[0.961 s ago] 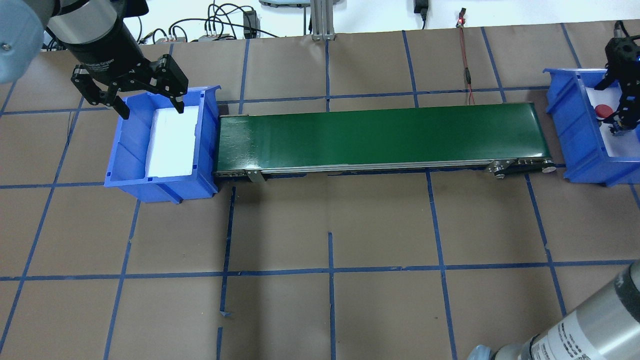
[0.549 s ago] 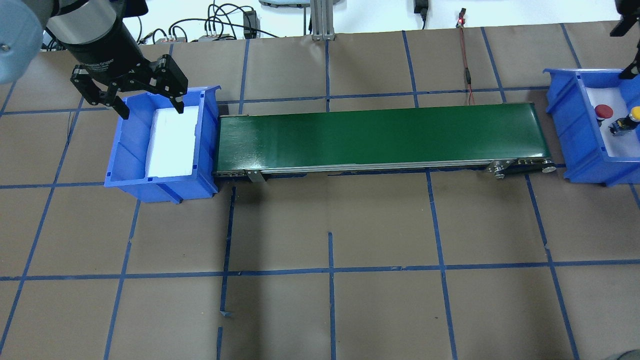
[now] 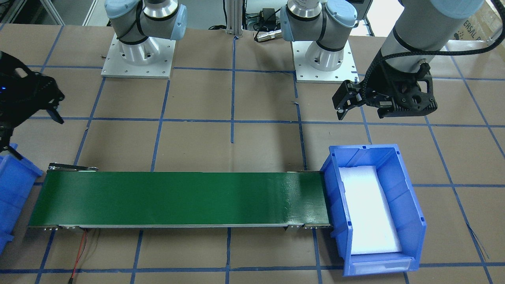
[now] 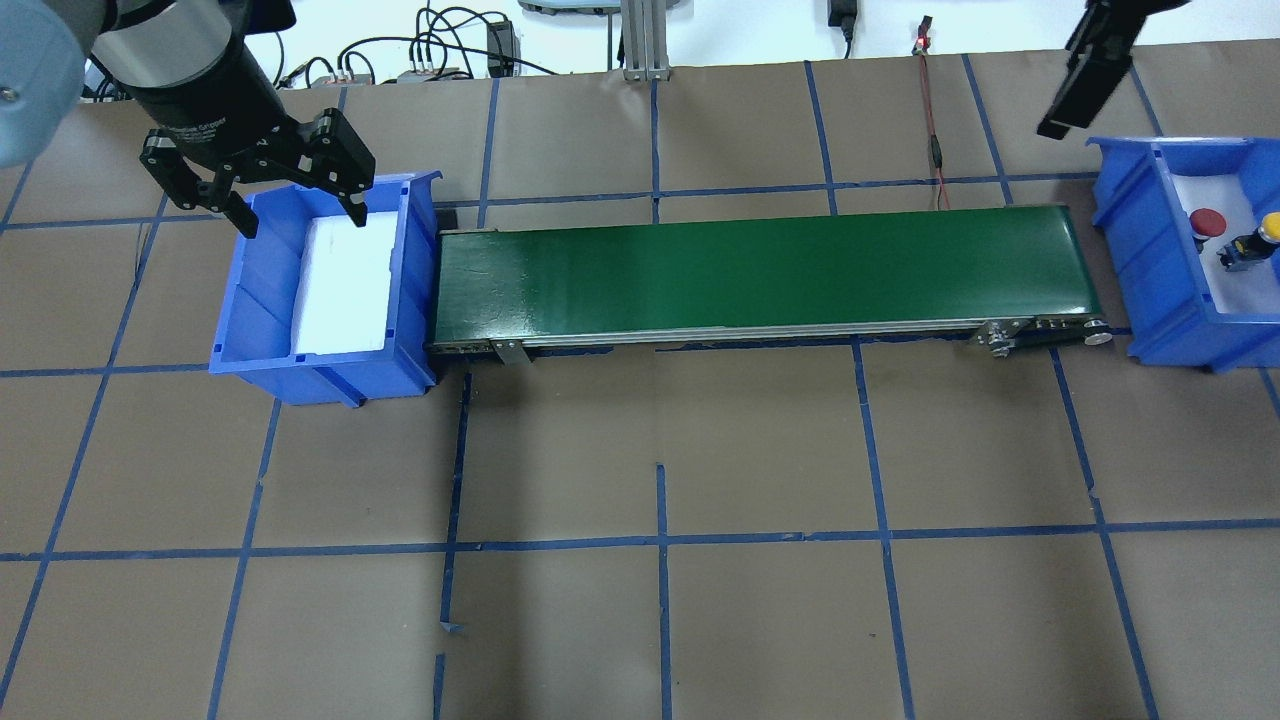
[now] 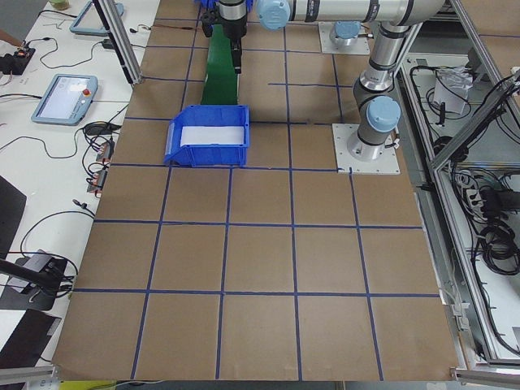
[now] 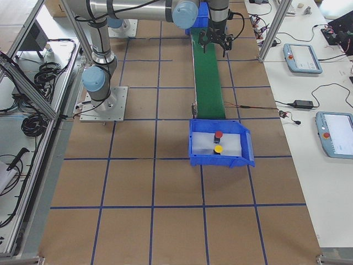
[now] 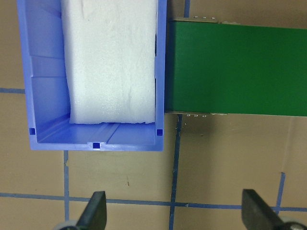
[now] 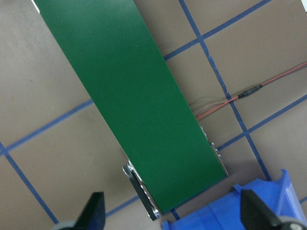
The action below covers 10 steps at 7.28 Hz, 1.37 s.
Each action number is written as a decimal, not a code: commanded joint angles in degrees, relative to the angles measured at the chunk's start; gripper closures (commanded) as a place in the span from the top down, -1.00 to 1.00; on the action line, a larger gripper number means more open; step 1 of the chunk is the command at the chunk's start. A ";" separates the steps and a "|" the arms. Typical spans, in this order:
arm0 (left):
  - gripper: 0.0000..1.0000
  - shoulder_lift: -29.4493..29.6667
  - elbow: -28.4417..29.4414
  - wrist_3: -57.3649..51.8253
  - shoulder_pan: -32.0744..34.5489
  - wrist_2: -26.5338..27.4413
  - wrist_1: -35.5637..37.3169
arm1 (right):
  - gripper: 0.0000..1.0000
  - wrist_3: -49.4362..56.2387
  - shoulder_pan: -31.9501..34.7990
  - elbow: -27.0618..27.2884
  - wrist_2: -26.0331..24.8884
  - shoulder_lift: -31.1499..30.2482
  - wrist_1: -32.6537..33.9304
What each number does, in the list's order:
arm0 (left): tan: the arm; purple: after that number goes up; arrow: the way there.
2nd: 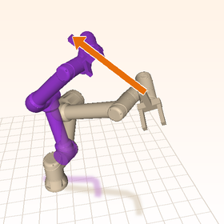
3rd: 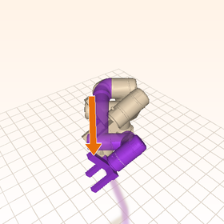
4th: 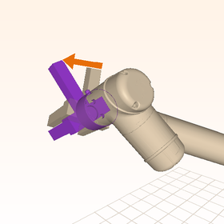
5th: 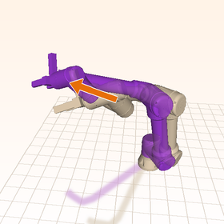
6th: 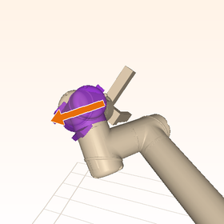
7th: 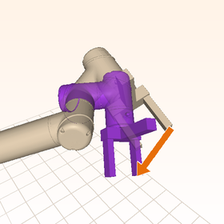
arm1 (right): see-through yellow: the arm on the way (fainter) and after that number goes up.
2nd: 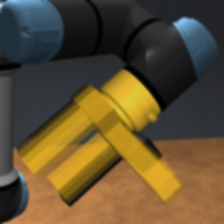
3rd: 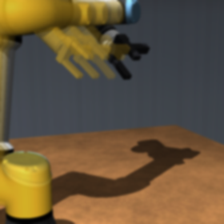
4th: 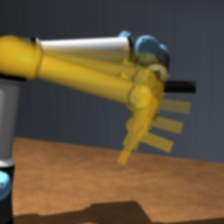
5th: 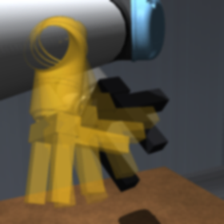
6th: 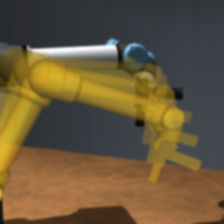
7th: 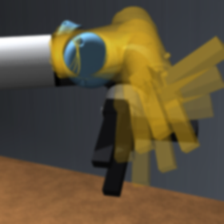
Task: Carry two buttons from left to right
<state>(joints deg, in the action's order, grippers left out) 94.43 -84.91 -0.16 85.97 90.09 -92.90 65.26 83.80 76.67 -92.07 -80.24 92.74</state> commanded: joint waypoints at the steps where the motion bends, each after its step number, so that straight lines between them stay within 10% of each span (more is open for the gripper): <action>1: 1.00 -0.04 0.01 -0.01 -0.02 0.00 0.00 | 0.99 -21.57 5.58 -0.56 0.13 0.17 -0.09; 4: 1.00 0.05 0.01 -0.01 -0.02 0.00 0.00 | 0.99 -62.62 11.20 2.42 2.33 -0.70 -1.24; 10: 1.00 0.05 0.01 0.08 -0.02 0.00 0.00 | 0.99 -68.69 10.51 7.88 1.45 -5.36 -0.45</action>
<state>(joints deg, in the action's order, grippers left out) 94.43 -84.94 -0.16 85.96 90.09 -92.90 -3.44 94.34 84.37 -90.74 -85.51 92.25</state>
